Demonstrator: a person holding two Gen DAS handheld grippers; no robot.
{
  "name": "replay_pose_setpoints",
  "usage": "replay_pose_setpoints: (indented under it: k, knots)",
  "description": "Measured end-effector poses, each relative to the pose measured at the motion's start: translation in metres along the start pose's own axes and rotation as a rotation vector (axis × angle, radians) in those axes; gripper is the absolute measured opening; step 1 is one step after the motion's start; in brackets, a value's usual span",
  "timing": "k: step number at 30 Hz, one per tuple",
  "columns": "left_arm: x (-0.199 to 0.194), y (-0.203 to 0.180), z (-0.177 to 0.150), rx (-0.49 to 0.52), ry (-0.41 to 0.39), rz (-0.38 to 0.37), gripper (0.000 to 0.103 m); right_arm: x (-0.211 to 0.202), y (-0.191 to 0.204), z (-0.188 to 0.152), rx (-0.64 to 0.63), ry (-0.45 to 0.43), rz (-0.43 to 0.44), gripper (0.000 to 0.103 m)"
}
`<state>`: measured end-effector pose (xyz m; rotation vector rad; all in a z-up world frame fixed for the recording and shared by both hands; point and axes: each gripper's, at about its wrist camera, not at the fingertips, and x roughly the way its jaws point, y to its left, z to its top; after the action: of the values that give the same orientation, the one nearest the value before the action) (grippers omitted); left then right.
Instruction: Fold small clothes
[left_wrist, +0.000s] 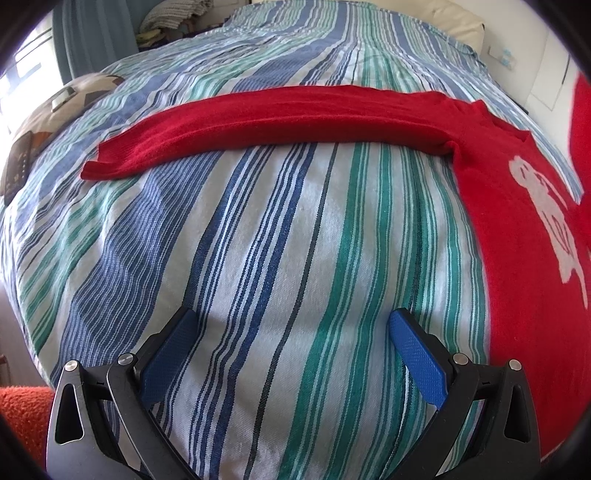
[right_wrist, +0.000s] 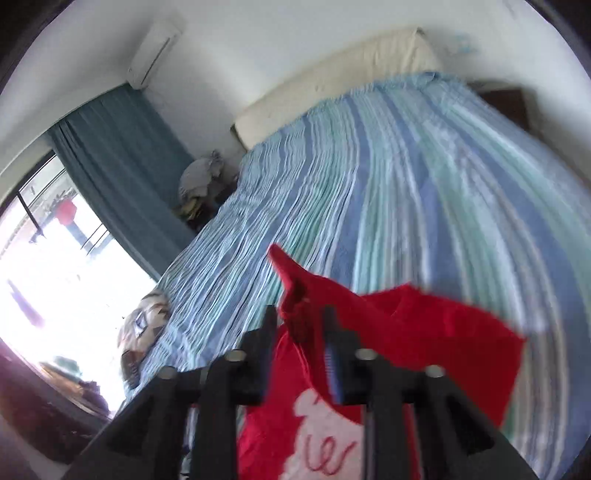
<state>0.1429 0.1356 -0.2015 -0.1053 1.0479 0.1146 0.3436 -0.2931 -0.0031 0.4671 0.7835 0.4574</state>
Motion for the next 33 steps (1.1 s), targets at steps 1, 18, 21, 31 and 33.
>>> replay_pose_setpoints:
  k: [1,18,21,31,33]
  knots:
    - [0.000,0.000,0.000,0.000,0.000,0.000,0.103,0.012,0.000,-0.012,0.035,0.031,0.032,0.063]
    - [0.002,-0.005,-0.001,0.004,-0.023,0.023,0.103,-0.081,-0.168,-0.168,0.068,0.171,-0.484,0.063]
    - [0.002,-0.005,-0.002,0.002,-0.026,0.026,0.103,-0.096,-0.189,-0.195,0.075,0.174,-0.580,0.063]
    - [0.002,-0.006,-0.003,0.002,-0.030,0.025,0.103,-0.102,-0.181,-0.235,0.016,0.104,-0.641,0.088]
    - [0.002,-0.006,-0.003,0.001,-0.028,0.025,0.103,-0.099,-0.181,-0.239,0.018,0.097,-0.646,0.091]
